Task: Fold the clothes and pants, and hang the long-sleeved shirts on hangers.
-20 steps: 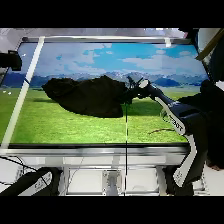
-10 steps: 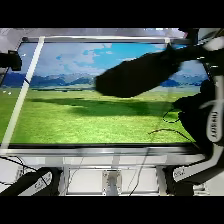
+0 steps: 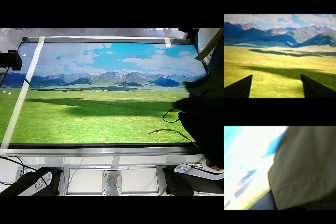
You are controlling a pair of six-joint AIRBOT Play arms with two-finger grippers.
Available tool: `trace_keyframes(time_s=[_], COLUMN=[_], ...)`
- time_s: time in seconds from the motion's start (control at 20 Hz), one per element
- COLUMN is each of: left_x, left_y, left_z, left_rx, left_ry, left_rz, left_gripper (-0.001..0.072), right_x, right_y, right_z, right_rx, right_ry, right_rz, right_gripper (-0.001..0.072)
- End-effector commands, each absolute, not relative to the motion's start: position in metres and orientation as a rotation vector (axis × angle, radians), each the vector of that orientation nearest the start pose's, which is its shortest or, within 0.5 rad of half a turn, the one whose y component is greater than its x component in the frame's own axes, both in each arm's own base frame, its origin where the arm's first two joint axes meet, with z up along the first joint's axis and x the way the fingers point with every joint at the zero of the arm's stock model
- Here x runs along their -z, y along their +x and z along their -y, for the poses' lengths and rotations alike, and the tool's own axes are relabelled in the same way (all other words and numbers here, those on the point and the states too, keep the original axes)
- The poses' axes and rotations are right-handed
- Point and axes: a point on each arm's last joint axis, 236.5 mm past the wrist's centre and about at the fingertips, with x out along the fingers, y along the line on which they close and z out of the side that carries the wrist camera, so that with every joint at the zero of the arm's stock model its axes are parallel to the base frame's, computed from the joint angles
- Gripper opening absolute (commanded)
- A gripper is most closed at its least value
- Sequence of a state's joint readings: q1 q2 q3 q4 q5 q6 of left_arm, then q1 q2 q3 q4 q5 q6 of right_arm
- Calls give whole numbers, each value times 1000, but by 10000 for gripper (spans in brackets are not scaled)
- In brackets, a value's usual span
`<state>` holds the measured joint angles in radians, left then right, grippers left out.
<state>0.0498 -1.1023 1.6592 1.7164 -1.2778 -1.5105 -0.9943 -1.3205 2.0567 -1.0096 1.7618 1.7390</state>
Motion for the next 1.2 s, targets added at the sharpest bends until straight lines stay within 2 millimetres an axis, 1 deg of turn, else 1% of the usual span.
trace_keyframes(time_s=[0.0, 0.1, 0.2, 0.45, 0.5, 0.55, 0.6, 0.65, 0.7, 0.75, 0.8, 0.85, 0.9, 0.95, 1.0, 1.05, 1.1, 1.15], left_x=[-269, -269, -269, -268, -268, -268, -268, -267, -266, -265, -264, -264, -264, -264, -264, -264, -263, -263], left_y=[398, 398, 398, 398, 398, 398, 398, 397, 396, 395, 394, 394, 394, 394, 394, 394, 394, 394], left_z=[-53, -53, -53, -53, -53, -53, -53, -53, -53, -53, -53, -53, -53, -53, -53, -53, -53, -53], left_rx=[-145, -145, -151, -166, -166, -166, -166, -166, -167, -167, -168, -167, -167, -167, -167, -167, -167, -168], left_ry=[128, 128, 111, 71, 71, 71, 71, 71, 71, 70, 70, 70, 69, 69, 70, 69, 69, 70], left_rz=[-727, -727, -725, -726, -726, -726, -726, -731, -738, -744, -748, -748, -748, -748, -748, -748, -753, -753], left_gripper=[699, 699, 699, 699, 699, 699, 699, 699, 699, 699, 699, 699, 699, 699, 700, 699, 700, 699], right_x=[-279, -271, -255, -204, -194, -186, -183, -186, -193, -204, -218, -238, -259, -283, -310, -339, -367, -390], right_y=[210, 186, 171, 141, 141, 142, 147, 149, 146, 141, 139, 145, 163, 194, 230, 263, 284, 297], right_z=[269, 285, 294, 302, 299, 296, 293, 290, 288, 288, 290, 292, 292, 277, 248, 208, 165, 121], right_rx=[722, 816, 855, 890, 877, 863, 846, 840, 855, 889, 913, 910, 860, 726, 529, 300, 85, -108], right_ry=[876, 838, 790, 758, 777, 804, 832, 832, 815, 784, 750, 715, 681, 666, 671, 679, 679, 663], right_rz=[-752, -786, -860, -1064, -1091, -1104, -1098, -1085, -1071, -1049, -1014, -951, -864, -763, -665, -579, -512, -472], right_gripper=[3, 3, 3, 5, 34, 253, 536, 583, 580, 580, 580, 577, 542, 469, 422, 421, 421, 421])
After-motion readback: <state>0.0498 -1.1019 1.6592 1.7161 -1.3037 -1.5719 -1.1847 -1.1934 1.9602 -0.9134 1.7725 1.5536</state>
